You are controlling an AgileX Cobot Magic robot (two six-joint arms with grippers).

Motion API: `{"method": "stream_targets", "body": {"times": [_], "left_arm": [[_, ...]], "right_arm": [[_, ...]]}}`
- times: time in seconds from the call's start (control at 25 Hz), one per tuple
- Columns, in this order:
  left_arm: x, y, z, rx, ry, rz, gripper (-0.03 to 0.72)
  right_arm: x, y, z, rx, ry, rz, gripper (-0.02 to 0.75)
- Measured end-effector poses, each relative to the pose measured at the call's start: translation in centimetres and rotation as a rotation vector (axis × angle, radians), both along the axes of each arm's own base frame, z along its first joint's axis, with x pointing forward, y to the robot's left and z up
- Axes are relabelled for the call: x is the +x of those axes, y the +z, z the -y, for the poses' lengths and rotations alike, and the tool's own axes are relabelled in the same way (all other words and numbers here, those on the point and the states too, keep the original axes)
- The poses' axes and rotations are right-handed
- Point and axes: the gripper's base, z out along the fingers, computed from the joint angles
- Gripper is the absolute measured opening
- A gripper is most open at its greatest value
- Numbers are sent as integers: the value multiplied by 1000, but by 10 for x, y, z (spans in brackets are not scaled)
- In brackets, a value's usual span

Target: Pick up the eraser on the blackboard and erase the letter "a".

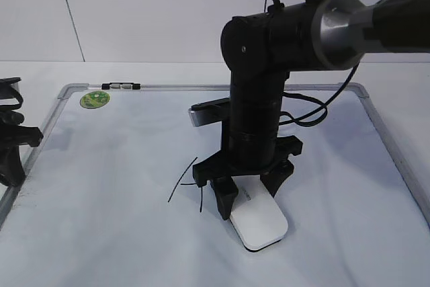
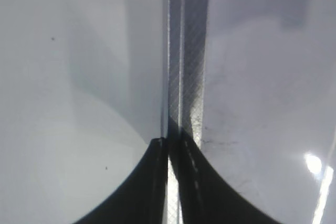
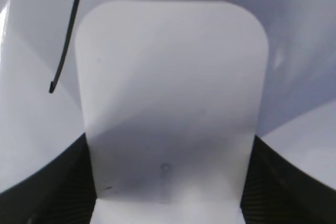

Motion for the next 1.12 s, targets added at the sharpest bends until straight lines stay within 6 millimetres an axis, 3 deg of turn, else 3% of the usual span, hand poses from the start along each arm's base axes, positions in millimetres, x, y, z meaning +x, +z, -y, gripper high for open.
{"method": "stream_targets", "body": {"times": [0.2,0.6,1.12], "left_arm": [[0,0,0,-1,1,0,45],[0,0,0,-2,1,0,46],[0,0,0,-2,1,1,46]], "right_arm": [[5,0,7,-13,-20,9,535],[36,9,56,-29,-143,48,535],[16,119,85,14,-168,350,535]]}}
